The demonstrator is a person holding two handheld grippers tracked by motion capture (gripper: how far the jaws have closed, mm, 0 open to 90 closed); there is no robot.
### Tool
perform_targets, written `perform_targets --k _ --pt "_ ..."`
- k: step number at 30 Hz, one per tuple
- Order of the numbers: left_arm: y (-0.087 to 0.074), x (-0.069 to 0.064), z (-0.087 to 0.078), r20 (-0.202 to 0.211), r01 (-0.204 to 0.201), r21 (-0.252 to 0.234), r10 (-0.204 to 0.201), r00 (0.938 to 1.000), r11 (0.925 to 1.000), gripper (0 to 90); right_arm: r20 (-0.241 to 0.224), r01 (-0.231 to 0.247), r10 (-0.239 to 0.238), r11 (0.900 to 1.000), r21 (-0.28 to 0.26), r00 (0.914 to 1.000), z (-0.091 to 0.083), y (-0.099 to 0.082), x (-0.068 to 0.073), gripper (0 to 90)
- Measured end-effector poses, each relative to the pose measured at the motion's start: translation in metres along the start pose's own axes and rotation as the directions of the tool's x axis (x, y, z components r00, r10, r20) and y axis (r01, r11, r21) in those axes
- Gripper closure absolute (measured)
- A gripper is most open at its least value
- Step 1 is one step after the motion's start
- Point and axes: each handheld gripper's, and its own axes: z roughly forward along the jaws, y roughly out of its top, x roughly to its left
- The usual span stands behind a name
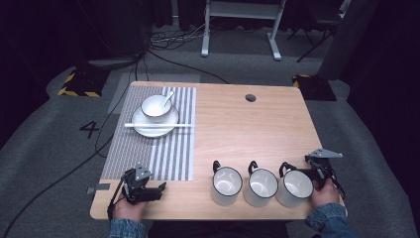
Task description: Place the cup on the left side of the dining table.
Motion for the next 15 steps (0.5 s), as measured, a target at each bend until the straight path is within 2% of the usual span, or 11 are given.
perform_targets --k 2,3,6,9,10,13,15 --pt "0.002 -0.001 0.0 0.01 0.036 0.008 -0.036 0.9993 0.9993 11.5 0.0 0.0 0.0 1.0 0.0 1.0 0.0 0.0 0.0 13.6" --pt "0.003 -0.001 -0.002 0.012 0.034 0.008 -0.035 0.9993 0.9994 10.8 0.0 0.001 -0.001 1.0 0.0 1.0 0.0 0.0 0.0 13.6" --pt "0.006 -0.004 -0.008 0.018 0.017 -0.055 -0.016 0.9997 0.9984 11.0 0.0 0.0 0.0 1.0 0.0 1.0 0.0 0.0 0.0 13.6" --pt "0.01 -0.009 -0.016 0.031 0.004 -0.11 -0.001 0.9995 0.9939 11.1 0.0 0.0 0.0 1.0 0.0 1.0 0.0 0.0 0.0 13.6" --pt "0.012 -0.01 -0.019 0.038 -0.01 -0.122 0.015 0.9992 0.9925 11.2 0.0 0.0 0.0 1.0 0.0 1.0 0.0 0.0 0.0 13.6" --pt "0.019 -0.017 -0.027 0.066 -0.006 -0.162 0.017 0.9977 0.9868 11.3 0.0 0.0 0.0 1.0 0.0 1.0 0.0 0.0 0.0 13.6" --pt "0.024 -0.021 -0.031 0.076 -0.021 -0.173 0.034 0.9965 0.9847 11.3 0.0 0.0 0.0 1.0 0.0 1.0 0.0 0.0 0.0 13.6"
